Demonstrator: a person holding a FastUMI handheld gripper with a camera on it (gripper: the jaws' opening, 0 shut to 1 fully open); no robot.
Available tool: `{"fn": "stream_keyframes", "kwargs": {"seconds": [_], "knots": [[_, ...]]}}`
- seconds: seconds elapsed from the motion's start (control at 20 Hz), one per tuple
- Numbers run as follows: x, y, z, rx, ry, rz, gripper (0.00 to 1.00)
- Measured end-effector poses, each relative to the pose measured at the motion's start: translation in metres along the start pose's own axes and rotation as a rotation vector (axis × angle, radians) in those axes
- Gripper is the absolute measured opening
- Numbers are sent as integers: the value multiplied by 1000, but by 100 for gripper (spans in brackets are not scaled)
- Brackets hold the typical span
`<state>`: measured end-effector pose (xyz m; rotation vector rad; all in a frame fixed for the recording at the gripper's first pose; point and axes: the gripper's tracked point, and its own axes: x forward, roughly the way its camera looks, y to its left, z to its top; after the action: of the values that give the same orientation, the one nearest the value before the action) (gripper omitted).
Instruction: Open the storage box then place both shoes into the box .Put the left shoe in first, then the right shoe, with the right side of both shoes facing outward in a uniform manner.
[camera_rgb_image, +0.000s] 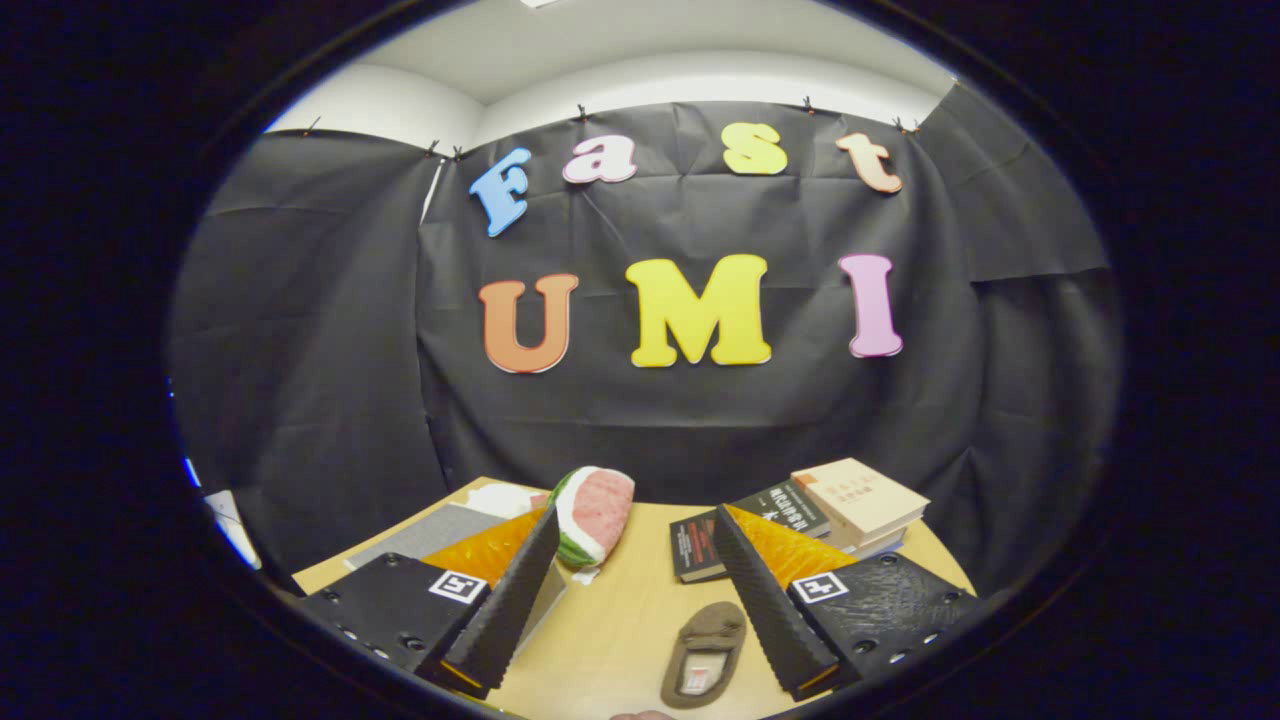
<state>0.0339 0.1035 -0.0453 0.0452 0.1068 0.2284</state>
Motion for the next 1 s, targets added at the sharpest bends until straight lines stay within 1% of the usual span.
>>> {"fn": "stream_keyframes", "kwargs": {"seconds": [0.15, 0.3, 0.55, 0.85, 1.0], "knots": [[22, 29, -33, 14, 55, 57, 95], [39, 55, -66, 56, 121, 102, 94], [63, 85, -124, 147, 237, 138, 96], [82, 114, -164, 248, 316, 192, 95], [86, 119, -172, 340, 320, 218, 96]]}}
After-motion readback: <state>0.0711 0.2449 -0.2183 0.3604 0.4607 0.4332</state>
